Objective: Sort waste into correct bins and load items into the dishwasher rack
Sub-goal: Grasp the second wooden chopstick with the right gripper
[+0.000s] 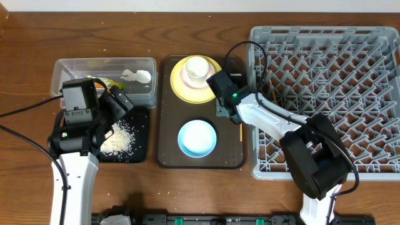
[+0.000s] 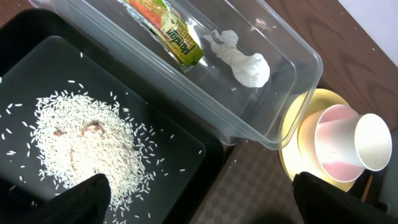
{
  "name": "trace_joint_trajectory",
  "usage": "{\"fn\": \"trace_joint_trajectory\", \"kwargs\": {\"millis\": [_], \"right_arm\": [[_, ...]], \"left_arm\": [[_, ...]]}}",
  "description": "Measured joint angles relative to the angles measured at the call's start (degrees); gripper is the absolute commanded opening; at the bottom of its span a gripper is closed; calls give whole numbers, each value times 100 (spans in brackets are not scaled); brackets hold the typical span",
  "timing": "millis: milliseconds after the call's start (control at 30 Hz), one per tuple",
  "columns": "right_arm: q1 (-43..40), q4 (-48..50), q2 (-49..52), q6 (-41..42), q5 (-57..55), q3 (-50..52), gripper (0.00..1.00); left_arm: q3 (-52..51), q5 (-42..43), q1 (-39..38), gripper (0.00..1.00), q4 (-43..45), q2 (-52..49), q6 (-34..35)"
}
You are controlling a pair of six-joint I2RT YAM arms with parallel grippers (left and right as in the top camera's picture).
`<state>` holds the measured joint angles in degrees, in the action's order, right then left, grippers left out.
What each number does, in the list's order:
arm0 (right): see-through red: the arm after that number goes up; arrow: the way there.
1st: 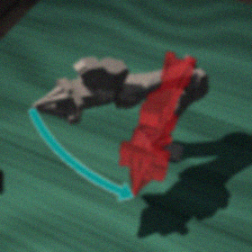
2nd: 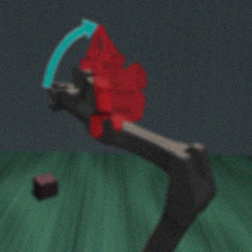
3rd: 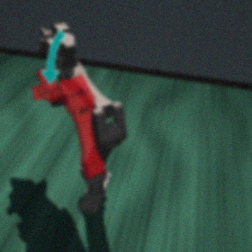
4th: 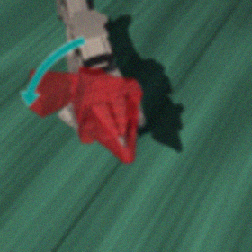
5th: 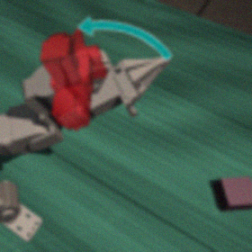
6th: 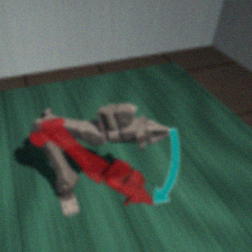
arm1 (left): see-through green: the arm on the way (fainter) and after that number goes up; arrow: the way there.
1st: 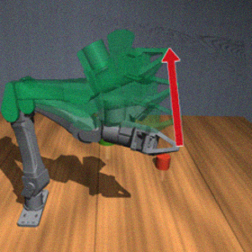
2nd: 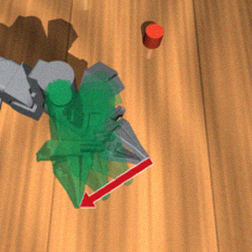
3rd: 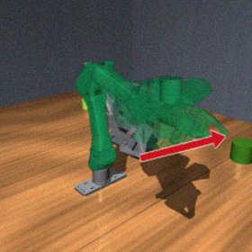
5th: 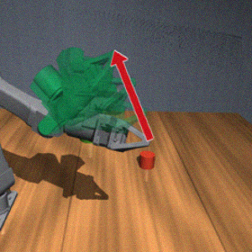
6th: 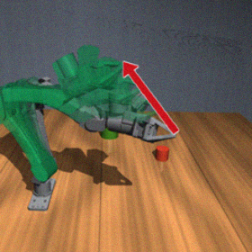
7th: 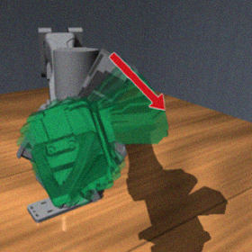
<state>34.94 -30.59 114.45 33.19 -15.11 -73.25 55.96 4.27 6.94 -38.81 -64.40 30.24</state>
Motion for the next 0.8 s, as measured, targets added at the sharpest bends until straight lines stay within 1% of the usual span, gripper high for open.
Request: {"fn": "trace_joint_trajectory", "kwargs": {"millis": [467,667,800], "right_arm": [[-85,-208,-20,-22,-9,-13,54],[-85,-122,-31,35,109,66,53],[-83,-74,-31,68,254,103,50]], "left_arm": [[0,0,0,96,0,0,0],[0,0,0,96,-2,0,0],[0,0,0,96,0,0,0]]}}
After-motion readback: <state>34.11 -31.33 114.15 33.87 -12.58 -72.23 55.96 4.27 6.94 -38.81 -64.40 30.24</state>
